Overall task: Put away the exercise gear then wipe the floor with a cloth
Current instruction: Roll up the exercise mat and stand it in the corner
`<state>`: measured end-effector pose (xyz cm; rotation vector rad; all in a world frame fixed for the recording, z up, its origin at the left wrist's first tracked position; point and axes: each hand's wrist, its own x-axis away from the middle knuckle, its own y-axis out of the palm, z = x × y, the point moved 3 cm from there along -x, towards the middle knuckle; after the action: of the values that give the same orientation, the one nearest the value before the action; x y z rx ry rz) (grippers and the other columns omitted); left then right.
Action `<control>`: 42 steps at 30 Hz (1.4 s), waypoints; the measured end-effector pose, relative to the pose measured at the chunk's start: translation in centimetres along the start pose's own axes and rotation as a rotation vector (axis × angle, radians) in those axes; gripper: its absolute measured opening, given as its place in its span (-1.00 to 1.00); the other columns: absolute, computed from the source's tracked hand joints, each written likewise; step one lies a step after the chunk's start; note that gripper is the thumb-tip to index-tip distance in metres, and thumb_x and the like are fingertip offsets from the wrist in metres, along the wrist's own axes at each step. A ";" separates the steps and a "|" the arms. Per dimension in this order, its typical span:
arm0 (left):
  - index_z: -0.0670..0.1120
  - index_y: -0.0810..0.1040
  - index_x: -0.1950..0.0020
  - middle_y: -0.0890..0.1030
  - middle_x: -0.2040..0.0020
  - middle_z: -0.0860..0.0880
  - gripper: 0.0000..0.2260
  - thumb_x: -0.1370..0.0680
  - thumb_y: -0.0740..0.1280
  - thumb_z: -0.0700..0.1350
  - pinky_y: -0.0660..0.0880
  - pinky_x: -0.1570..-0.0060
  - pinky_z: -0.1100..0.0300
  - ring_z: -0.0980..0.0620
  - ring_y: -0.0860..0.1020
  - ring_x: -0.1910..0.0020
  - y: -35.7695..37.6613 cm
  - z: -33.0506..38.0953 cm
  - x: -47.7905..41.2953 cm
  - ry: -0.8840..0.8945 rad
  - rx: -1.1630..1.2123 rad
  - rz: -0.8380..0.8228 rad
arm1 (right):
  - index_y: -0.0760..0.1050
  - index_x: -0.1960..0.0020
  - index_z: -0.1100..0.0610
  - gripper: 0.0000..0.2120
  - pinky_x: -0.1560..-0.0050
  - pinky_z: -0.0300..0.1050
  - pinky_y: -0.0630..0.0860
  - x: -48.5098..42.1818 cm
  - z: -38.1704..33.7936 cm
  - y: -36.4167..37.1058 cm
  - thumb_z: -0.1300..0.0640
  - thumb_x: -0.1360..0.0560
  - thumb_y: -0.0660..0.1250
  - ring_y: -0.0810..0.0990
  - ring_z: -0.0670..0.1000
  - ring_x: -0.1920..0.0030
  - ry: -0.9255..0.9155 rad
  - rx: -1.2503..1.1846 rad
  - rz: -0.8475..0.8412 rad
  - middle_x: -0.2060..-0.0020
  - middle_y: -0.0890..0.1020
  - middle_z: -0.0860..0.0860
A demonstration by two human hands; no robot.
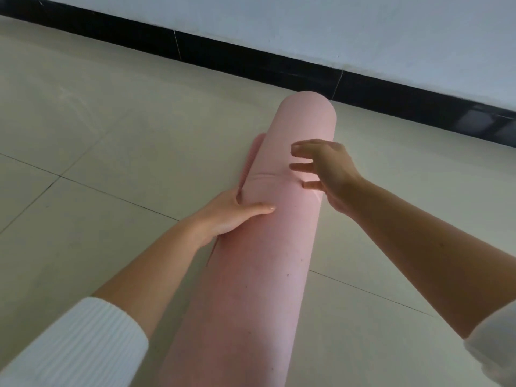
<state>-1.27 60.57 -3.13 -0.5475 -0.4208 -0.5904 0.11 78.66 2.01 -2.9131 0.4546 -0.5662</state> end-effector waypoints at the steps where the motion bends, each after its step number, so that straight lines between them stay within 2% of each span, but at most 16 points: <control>1: 0.20 0.38 -0.32 0.50 -0.16 0.25 -0.49 -0.41 0.46 0.07 0.42 -0.05 0.32 0.24 0.51 -0.07 -0.8 0.1 -0.1 0.023 0.017 0.023 | 0.52 -0.19 0.14 -0.74 -0.02 0.04 0.59 -0.5 0.4 -0.7 0.24 -0.51 0.29 0.61 0.04 -0.05 0.004 -0.053 0.061 -0.06 0.61 0.03; 3: 0.29 0.22 -0.45 0.38 -0.29 0.20 -0.32 -0.44 0.43 -0.09 0.32 -0.14 0.27 0.17 0.40 -0.23 -2.5 0.3 -0.7 0.085 -0.009 0.075 | 0.48 -0.23 0.21 -0.66 -0.05 0.06 0.60 -1.5 2.1 -2.0 0.33 -0.47 0.34 0.60 0.11 -0.06 0.057 -0.061 0.209 -0.05 0.59 0.11; 5: 0.30 0.24 -0.44 0.36 -0.36 0.15 -0.36 -0.48 0.33 -0.20 0.29 -0.05 0.39 0.14 0.38 -0.26 -3.6 0.5 -1.1 0.142 -0.094 0.087 | 0.42 -0.28 0.20 -0.50 -0.16 0.12 0.54 -2.3 4.4 -2.3 0.22 -0.39 0.49 0.55 0.13 -0.12 0.141 0.069 0.278 -0.12 0.54 0.13; 7: 0.21 0.35 -0.42 0.46 -0.25 0.10 -0.46 -0.51 0.21 -0.25 0.26 0.12 0.51 0.10 0.45 -0.20 -4.6 0.3 -1.5 0.159 -0.195 0.093 | 0.31 -0.37 0.19 -0.23 -0.20 0.16 0.48 -2.5 6.4 -1.4 -0.04 -0.30 0.56 0.48 0.12 -0.18 0.253 0.118 0.215 -0.23 0.46 0.12; 10: 0.10 0.48 -0.34 0.54 -0.19 0.10 -0.60 -0.57 0.16 -0.20 0.33 0.02 0.36 0.13 0.48 -0.14 -6.6 -0.3 -2.3 0.112 -0.213 0.138 | 0.20 -0.46 0.21 0.18 -0.17 0.23 0.45 -2.6 7.6 1.1 -0.42 -0.07 0.49 0.40 0.14 -0.29 0.378 0.046 0.073 -0.36 0.36 0.08; 12: 0.05 0.62 -0.11 0.58 -0.14 0.10 -0.79 -0.57 0.22 -0.03 0.39 0.08 0.26 0.10 0.51 -0.10 -7.5 -0.1 -2.2 0.042 -0.110 0.166 | 0.23 -0.46 0.18 0.27 -0.18 0.28 0.43 -3.1 8.2 2.9 -0.53 0.04 0.45 0.40 0.14 -0.32 0.423 -0.043 -0.040 -0.38 0.38 0.04; 14: 0.05 0.58 0.03 0.61 -0.01 0.10 -0.80 -0.53 0.27 0.14 0.40 0.17 0.24 0.11 0.55 -0.01 -7.5 -0.4 -2.2 0.003 -0.064 0.153 | 0.38 -0.40 0.06 0.11 -0.22 0.32 0.40 -3.5 8.7 4.8 -0.54 -0.01 0.43 0.45 0.08 -0.30 0.423 -0.164 -0.145 -0.32 0.47 -0.05; 18: 0.08 0.37 -0.20 0.56 -0.11 0.03 -0.37 -0.28 0.42 0.35 0.46 -0.05 0.10 0.03 0.55 -0.07 -7.3 -1.2 -2.3 -0.088 -0.149 0.169 | 0.54 -0.16 -0.19 -0.32 -0.19 0.19 0.47 -2.3 9.0 6.4 -0.50 -0.14 0.40 0.52 -0.03 -0.22 0.404 -0.310 -0.212 -0.18 0.59 -0.13; 21: 0.07 0.36 -0.19 0.58 -0.09 0.01 -0.30 -0.16 0.45 0.33 0.48 -0.03 0.09 0.03 0.57 -0.02 -6.6 -0.7 -1.9 -0.074 -0.133 0.163 | 0.51 -0.04 -0.19 -0.58 0.00 0.11 0.54 -1.1 9.2 5.1 -0.38 -0.29 0.37 0.53 0.06 -0.16 0.375 -0.313 -0.156 -0.15 0.56 -0.06; 23: 0.06 0.31 -0.25 0.59 -0.08 -0.02 -0.31 -0.22 0.46 0.25 0.47 0.02 0.12 0.02 0.58 -0.01 -5.7 -0.2 -1.3 -0.057 -0.093 0.152 | 0.50 0.00 -0.21 -0.64 -0.08 0.13 0.52 -0.3 8.6 4.3 -0.38 -0.31 0.34 0.53 0.06 -0.14 0.353 -0.291 -0.140 -0.14 0.55 -0.06; 27: 0.18 0.10 -0.47 0.53 -0.18 -0.04 -0.14 -0.28 0.48 0.15 0.43 -0.08 0.14 0.01 0.55 -0.09 -4.5 1.8 -0.4 0.044 -0.002 0.156 | 0.51 0.00 -0.20 -0.51 -0.23 0.17 0.45 0.7 6.5 2.0 -0.48 -0.24 0.31 0.51 0.05 -0.18 0.302 -0.257 -0.056 -0.15 0.55 -0.09; 30: 0.30 -0.02 -0.49 0.57 -0.11 0.03 -0.14 -0.36 0.45 0.05 0.44 0.01 0.19 0.09 0.58 -0.02 -3.9 5.4 0.8 0.168 0.073 0.089 | 0.44 -0.23 -0.07 -0.26 -0.14 0.12 0.50 1.3 3.5 -1.5 -0.51 -0.23 0.28 0.54 0.03 -0.12 0.246 -0.228 0.025 -0.13 0.56 -0.04; 33: 0.35 -0.04 -0.48 0.59 -0.03 0.04 -0.17 -0.42 0.41 -0.04 0.43 0.10 0.24 0.10 0.60 0.01 -2.6 10.2 2.0 0.293 0.088 0.059 | 0.42 -0.22 -0.10 -0.31 -0.06 0.09 0.53 2.8 -0.3 -6.0 -0.51 -0.27 0.25 0.57 0.03 -0.08 0.132 -0.200 0.075 -0.09 0.57 -0.04; 36: 0.35 0.07 -0.46 0.63 0.11 0.06 -0.22 -0.41 0.39 -0.15 0.47 0.15 0.23 0.10 0.63 0.10 -0.4 14.6 3.2 0.408 0.101 0.020 | 0.43 -0.08 -0.25 -0.53 -0.11 0.11 0.53 4.8 -3.7 -10.5 -0.49 -0.31 0.22 0.57 0.02 -0.09 0.013 -0.184 0.099 -0.10 0.57 -0.08; 38: 0.32 0.20 -0.39 0.63 0.14 0.02 -0.30 -0.40 0.37 -0.21 0.51 0.17 0.22 0.08 0.63 0.15 1.6 17.0 3.7 0.483 0.100 -0.025 | 0.45 -0.06 -0.30 -0.55 -0.17 0.15 0.49 6.1 -4.9 -13.7 -0.51 -0.30 0.21 0.57 0.03 -0.12 -0.044 -0.198 0.124 -0.11 0.58 -0.08; 42: 0.32 0.34 -0.24 0.60 0.03 0.04 -0.49 -0.34 0.34 -0.01 0.46 -0.06 -0.01 0.02 0.58 0.03 5.7 21.3 4.1 0.532 0.187 -0.072 | 0.38 -0.33 -0.29 -0.17 -0.31 0.22 0.35 8.1 -6.1 -20.7 -0.63 -0.14 0.19 0.57 -0.01 -0.18 -0.124 -0.224 0.191 -0.18 0.60 -0.11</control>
<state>0.80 75.43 13.48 -0.1823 0.0102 -0.7294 10.41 95.21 14.33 -3.0413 0.8163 -0.3242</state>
